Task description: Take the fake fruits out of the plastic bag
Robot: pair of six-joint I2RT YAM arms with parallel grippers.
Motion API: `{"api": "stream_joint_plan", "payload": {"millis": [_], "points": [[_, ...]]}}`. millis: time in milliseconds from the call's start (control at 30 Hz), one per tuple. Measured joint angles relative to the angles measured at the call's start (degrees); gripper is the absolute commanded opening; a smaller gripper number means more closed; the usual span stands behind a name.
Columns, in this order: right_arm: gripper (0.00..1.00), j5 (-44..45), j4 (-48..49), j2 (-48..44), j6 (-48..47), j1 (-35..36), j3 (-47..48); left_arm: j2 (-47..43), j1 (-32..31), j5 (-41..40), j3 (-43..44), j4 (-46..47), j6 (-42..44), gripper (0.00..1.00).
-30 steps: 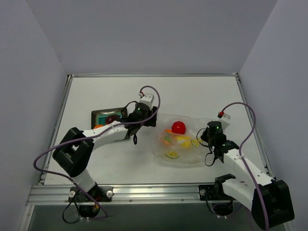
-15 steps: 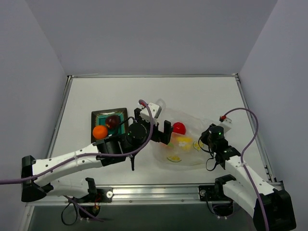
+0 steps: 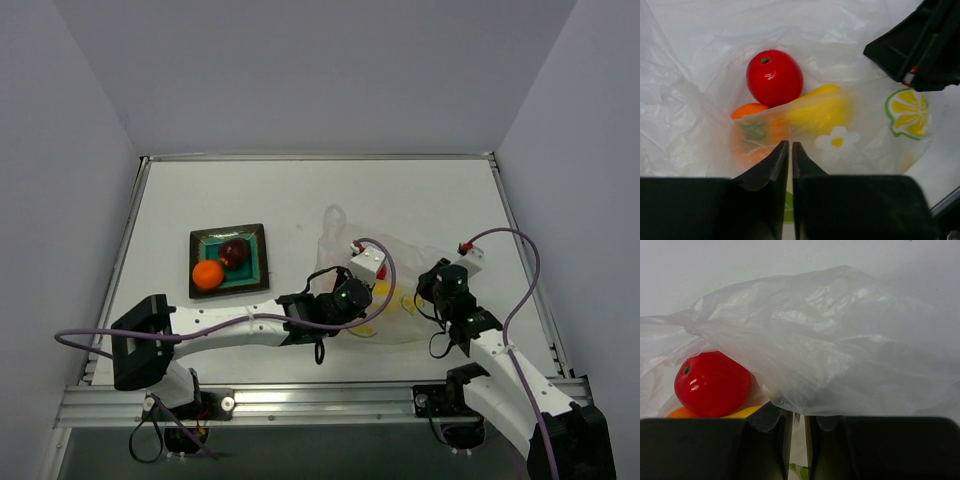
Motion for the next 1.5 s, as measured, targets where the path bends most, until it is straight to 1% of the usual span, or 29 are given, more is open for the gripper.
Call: {"api": "stream_joint_plan", "payload": {"millis": [167, 400, 467, 633, 733, 767, 800, 867, 900, 933, 1033, 1167, 1233, 1267, 1333, 1367, 1433, 1500], "points": [[0.11, -0.15, 0.02, -1.22, 0.35, 0.0, -0.52, -0.39, 2.23, -0.02, -7.96, 3.28, -4.44, 0.02], [0.11, -1.09, -0.02, -1.7, 0.9, 0.02, -0.76, -0.37, -0.02, 1.27, -22.97, 6.95, -11.65, 0.02], [0.11, -1.64, -0.09, -2.05, 0.96, 0.02, -0.92, -0.26, -0.11, 1.33, -24.3, 6.99, -12.04, 0.02], [0.11, -2.6, -0.26, -2.62, 1.07, 0.39, -0.94, -1.05, -0.2, 0.85, -22.99, 8.94, -10.86, 0.03], [0.11, -2.71, -0.26, -2.6, 1.09, 0.39, -0.94, -3.67, -0.59, 1.27, -20.61, 8.74, -9.88, 0.16], [0.11, -2.73, -0.24, -2.47, 1.09, 0.42, -0.94, -4.98, -0.81, 1.55, -19.61, 8.61, -9.62, 0.21], [0.11, -2.73, -0.24, -2.23, 1.09, 0.5, -0.94, -6.43, -0.98, 1.97, -18.53, 8.61, -9.29, 0.32], [0.11, -2.73, -0.26, -1.77, 1.09, 0.74, -0.94, -9.44, -1.44, 3.32, -16.41, 8.61, -9.03, 0.38], [0.11, -2.73, -0.26, -1.66, 1.11, 0.76, -0.94, -11.02, -1.7, 4.24, -15.13, 8.44, -9.01, 0.45], [0.11, -2.71, -0.26, -1.66, 1.11, 0.76, -0.94, -12.04, -1.97, 5.16, -13.94, 8.28, -8.79, 0.47], [0.11, -2.71, -0.28, -1.81, 1.2, 0.76, -0.94, -12.9, -3.19, 7.04, -9.7, 6.75, -8.28, 0.49], [0.12, -2.71, -0.87, -2.89, 1.84, 0.92, -0.94, -9.16, -5.95, 8.57, -2.97, 4.48, -6.95, 0.49], [0.21, -2.69, -1.42, -3.82, 2.47, 1.14, -1.05, -6.8, -6.71, 8.76, -1.22, 4.42, -6.36, 0.48], [0.32, -2.67, -1.66, -4.37, 2.56, 1.14, -1.14, -5.57, -6.8, 8.52, -0.66, 4.46, -6.05, 0.48], [0.43, -2.58, -2.47, -5.6, 2.95, 1.29, -1.18, -2.69, -6.27, 7.74, 0.26, 4.55, -5.66, 0.48], [0.53, -2.51, -2.97, -6.34, 3.13, 1.46, -1.18, -1.11, -5.7, 7.5, 0.66, 4.85, -5.49, 0.48], [0.59, -2.38, -4.37, -8.2, 3.37, 1.51, -1.16, 1.92, -4.0, 6.8, 0.85, 5.64, -5.2, 0.48], [0.6, -2.21, -6.82, -10.12, 3.5, 1.53, -0.5, 4.28, -1.92, 6.19, 0.85, 6.08, -4.98, 0.48]]}}
